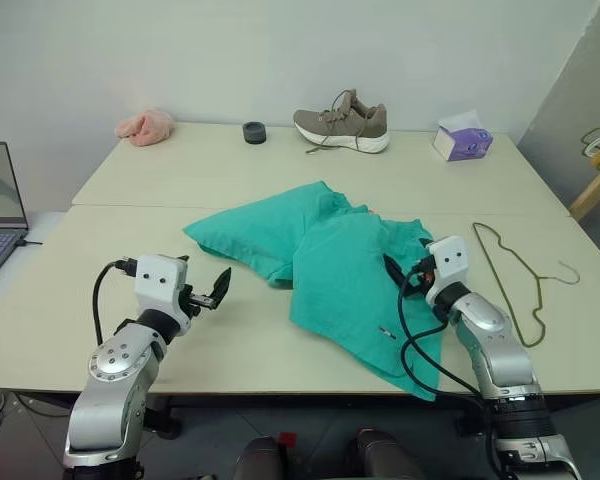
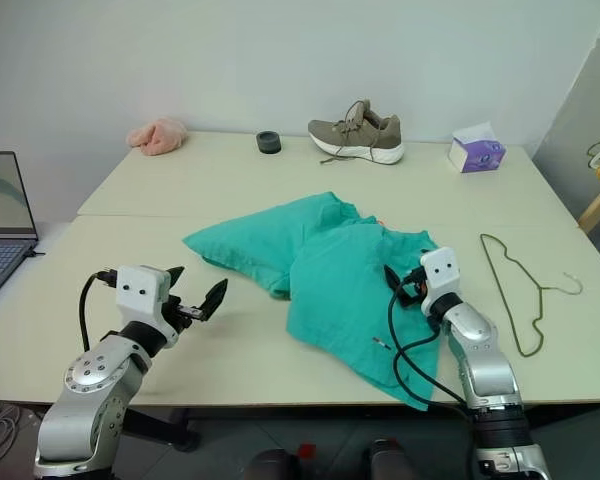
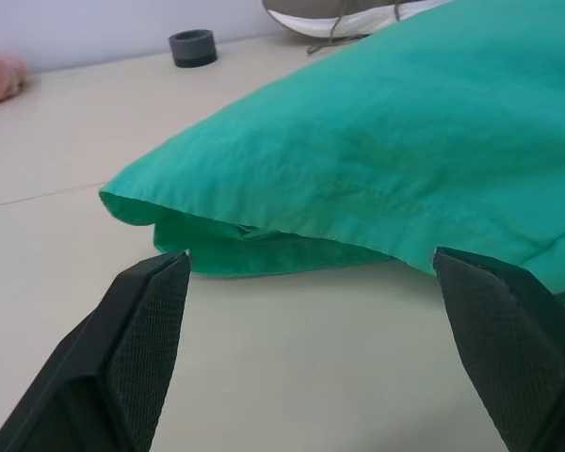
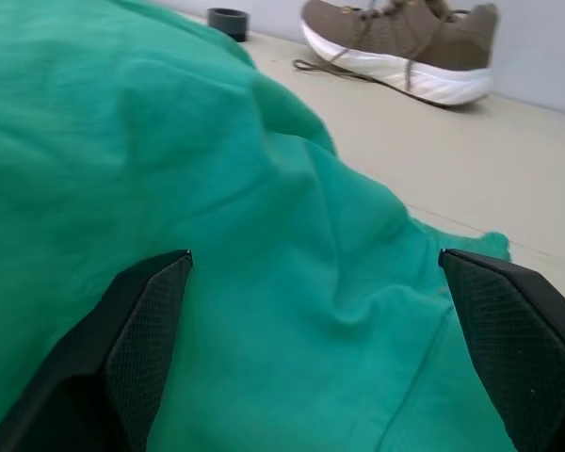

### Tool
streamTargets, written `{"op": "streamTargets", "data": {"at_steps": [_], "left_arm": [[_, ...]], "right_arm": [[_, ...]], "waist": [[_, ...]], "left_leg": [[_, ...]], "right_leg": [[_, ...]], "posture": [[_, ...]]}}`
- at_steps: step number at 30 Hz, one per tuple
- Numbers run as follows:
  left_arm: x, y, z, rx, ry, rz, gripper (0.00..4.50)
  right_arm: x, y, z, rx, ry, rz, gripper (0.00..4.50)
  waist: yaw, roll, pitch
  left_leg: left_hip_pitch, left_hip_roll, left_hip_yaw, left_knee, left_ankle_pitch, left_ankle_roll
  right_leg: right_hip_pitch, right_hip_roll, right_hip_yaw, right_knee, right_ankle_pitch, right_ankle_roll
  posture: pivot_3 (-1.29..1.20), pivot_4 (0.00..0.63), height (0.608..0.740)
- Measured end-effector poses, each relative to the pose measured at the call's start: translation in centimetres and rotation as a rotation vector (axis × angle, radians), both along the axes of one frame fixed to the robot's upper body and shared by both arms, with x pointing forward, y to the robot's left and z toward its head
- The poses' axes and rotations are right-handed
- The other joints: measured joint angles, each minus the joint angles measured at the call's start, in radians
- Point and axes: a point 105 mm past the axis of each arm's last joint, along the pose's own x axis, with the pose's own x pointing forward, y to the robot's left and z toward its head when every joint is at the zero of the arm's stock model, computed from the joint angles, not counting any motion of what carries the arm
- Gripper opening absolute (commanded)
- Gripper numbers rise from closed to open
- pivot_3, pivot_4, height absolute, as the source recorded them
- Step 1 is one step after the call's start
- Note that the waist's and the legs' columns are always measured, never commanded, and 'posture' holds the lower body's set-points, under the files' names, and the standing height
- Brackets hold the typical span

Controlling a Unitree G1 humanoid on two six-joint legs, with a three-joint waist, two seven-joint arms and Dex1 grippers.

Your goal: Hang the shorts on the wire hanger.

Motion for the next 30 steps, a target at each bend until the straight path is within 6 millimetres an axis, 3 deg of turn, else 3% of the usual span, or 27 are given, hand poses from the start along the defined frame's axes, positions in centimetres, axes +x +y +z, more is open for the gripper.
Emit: {"op": "streamTargets", "data": {"at_steps": [4,8,15,21,26,30], "left_arm": [[-0.3,-1.3,0.7,-0.058,-0.014,-0.128,4.31],[-0.4,-2.6,2.3,-0.105,-0.019,-0.284,4.31],[-2.2,-5.7,3.3,-0.162,0.084,-0.549,4.31],[-4.8,-9.7,1.9,-0.115,0.220,-0.795,4.31],[-4.6,-9.9,2.4,-0.093,0.189,-0.816,4.31],[-4.1,-9.4,2.1,-0.089,0.184,-0.807,4.31]], "right_arm": [[-0.7,-0.4,1.4,-0.037,-0.010,0.099,4.48],[-1.5,-2.3,2.7,-0.107,-0.012,0.150,4.48],[-3.9,-4.4,-1.5,-0.112,0.205,0.165,4.48],[-7.5,-5.1,-2.3,-0.181,0.302,0.312,4.48],[-9.4,-7.7,-2.6,-0.250,0.409,0.330,4.48],[-9.9,-8.3,-2.7,-0.358,0.406,0.369,4.48]], "waist": [[-0.002,0.000,0.000],[-0.005,0.001,0.000],[-0.017,0.003,0.001],[-0.018,0.004,0.002],[-0.017,0.004,0.001],[-0.028,0.005,0.001]], "left_leg": [[0.000,0.000,0.000,0.000,0.000,0.000],[0.000,0.000,0.000,0.000,0.000,0.000],[0.000,0.001,0.001,0.000,0.000,0.000],[0.001,0.001,0.001,0.000,0.000,0.000],[0.001,0.001,0.001,0.001,0.000,0.000],[0.002,0.001,0.000,0.001,0.000,0.000]], "right_leg": [[0.000,0.001,0.000,0.000,0.000,0.000],[0.000,0.005,0.000,0.000,0.000,0.000],[0.000,0.006,0.001,-0.001,0.000,0.000],[0.000,0.006,0.002,-0.001,-0.001,0.002],[0.000,0.007,0.002,-0.001,-0.002,0.002],[0.000,0.009,0.003,-0.001,-0.003,0.003]], "posture": [[-0.02,0.086,0.740],[-0.04,0.085,0.740],[-0.06,0.085,0.740],[-0.09,0.086,0.740],[-0.11,0.086,0.740],[-0.11,0.084,0.740]]}}
